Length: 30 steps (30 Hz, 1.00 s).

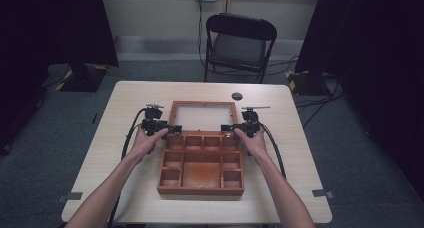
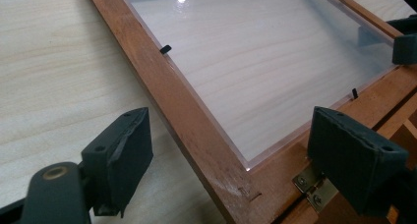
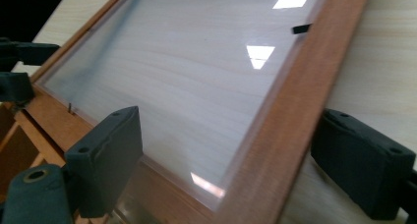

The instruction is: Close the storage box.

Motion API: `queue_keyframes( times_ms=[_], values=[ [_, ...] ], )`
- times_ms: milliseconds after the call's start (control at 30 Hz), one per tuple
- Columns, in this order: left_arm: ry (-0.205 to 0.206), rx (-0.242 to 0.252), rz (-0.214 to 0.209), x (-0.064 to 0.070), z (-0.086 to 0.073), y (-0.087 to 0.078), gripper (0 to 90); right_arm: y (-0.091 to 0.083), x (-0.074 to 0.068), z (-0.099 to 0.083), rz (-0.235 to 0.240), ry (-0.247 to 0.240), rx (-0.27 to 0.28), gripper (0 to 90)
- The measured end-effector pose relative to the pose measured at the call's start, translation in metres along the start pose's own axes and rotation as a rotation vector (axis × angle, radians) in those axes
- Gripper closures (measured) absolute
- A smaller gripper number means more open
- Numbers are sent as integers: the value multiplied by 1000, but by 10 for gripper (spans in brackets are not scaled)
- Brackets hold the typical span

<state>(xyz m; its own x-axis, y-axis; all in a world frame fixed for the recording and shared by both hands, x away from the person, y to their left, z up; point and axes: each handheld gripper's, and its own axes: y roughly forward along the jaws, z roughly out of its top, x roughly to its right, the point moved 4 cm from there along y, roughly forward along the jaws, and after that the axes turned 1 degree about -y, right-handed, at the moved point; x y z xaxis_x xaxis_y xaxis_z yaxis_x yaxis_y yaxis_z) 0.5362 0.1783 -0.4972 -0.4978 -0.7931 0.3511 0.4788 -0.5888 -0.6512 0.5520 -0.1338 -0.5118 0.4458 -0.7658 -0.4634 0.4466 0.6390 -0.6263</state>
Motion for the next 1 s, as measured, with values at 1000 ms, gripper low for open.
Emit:
queue_keyframes(
  times_ms=[1000],
  values=[
    [-23,-10,-59,1,2,5,160,-8,-9,3,-68,-142,49,154]
  ],
)
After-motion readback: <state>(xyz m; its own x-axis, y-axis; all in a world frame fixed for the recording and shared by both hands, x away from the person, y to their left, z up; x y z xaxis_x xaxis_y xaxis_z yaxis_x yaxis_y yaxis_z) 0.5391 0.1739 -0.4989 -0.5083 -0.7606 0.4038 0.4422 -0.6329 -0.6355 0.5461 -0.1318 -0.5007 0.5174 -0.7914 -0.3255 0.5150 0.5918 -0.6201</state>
